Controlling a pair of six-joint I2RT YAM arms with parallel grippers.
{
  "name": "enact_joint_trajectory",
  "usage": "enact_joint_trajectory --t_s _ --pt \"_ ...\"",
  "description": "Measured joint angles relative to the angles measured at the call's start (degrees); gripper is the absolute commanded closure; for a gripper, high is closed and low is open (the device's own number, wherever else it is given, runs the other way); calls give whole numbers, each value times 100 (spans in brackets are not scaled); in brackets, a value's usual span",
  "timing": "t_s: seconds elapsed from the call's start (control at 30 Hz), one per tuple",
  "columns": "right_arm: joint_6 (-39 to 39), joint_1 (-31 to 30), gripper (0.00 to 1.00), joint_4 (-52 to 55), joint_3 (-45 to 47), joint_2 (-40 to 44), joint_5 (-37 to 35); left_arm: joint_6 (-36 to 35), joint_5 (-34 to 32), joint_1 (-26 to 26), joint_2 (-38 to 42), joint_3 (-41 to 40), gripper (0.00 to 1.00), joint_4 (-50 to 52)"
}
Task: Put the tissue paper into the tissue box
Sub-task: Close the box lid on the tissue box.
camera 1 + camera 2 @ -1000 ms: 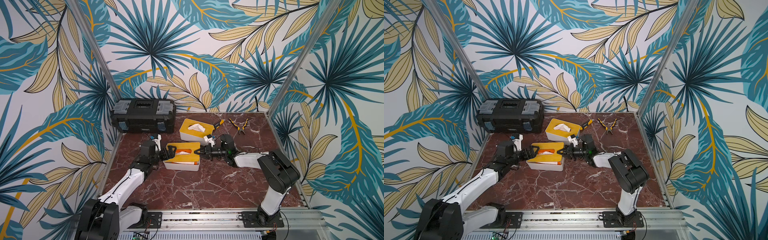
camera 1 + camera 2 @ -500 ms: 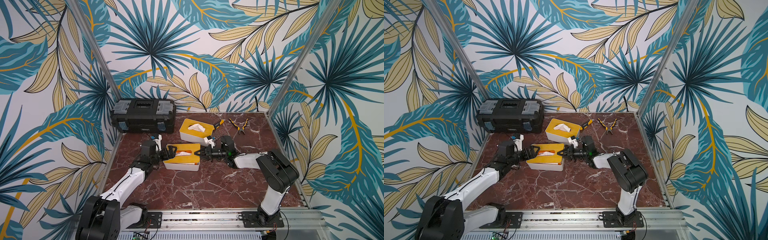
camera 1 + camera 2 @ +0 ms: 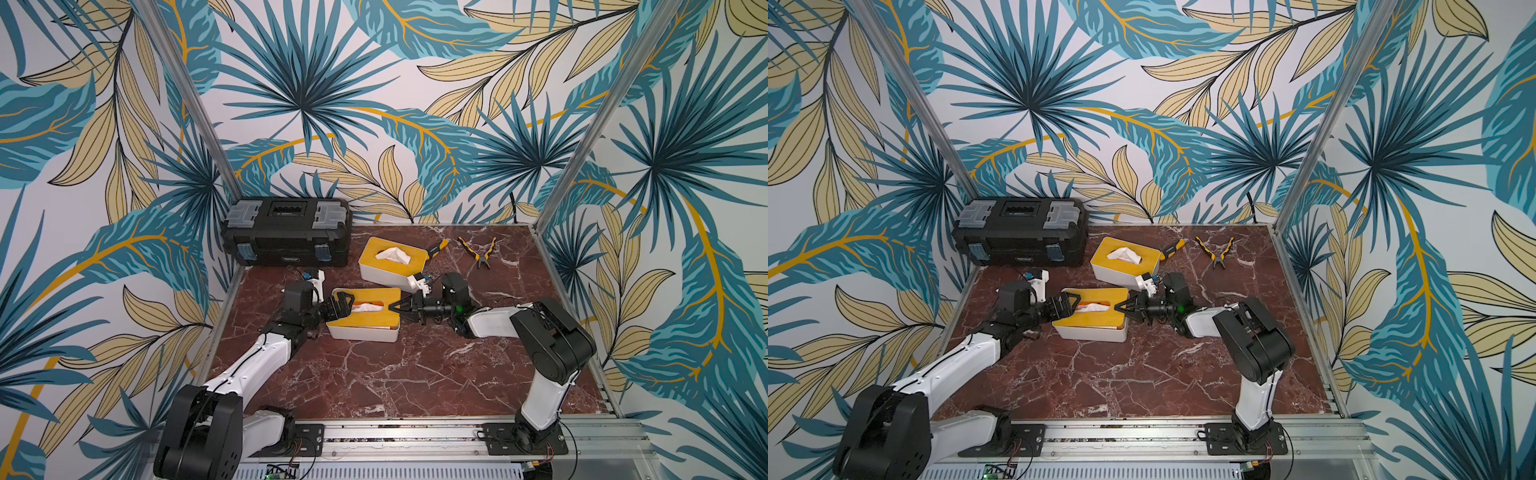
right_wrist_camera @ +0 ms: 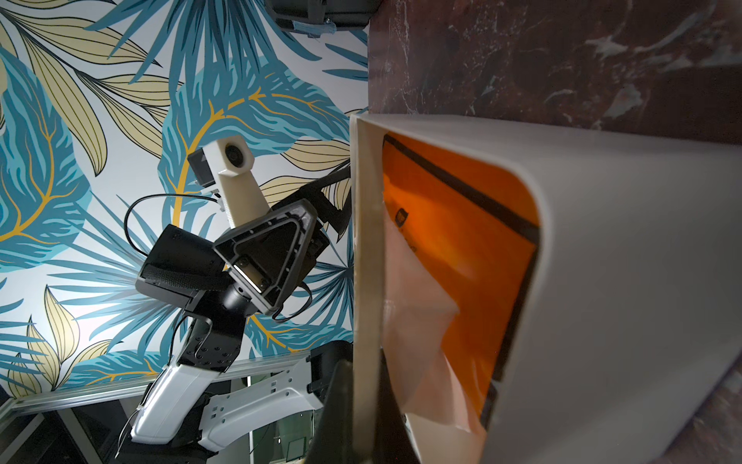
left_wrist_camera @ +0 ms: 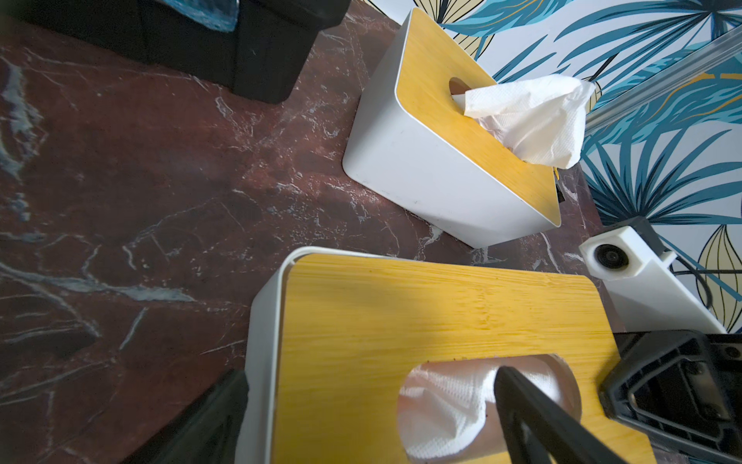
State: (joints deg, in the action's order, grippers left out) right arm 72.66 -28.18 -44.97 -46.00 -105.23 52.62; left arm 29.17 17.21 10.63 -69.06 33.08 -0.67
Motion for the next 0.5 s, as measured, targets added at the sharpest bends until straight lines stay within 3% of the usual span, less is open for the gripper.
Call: enact_joint_trajectory --t_s 0.5 --pt "-48 -42 100 -20 -2 0 -4 44 195 -24 -42 0 0 -4"
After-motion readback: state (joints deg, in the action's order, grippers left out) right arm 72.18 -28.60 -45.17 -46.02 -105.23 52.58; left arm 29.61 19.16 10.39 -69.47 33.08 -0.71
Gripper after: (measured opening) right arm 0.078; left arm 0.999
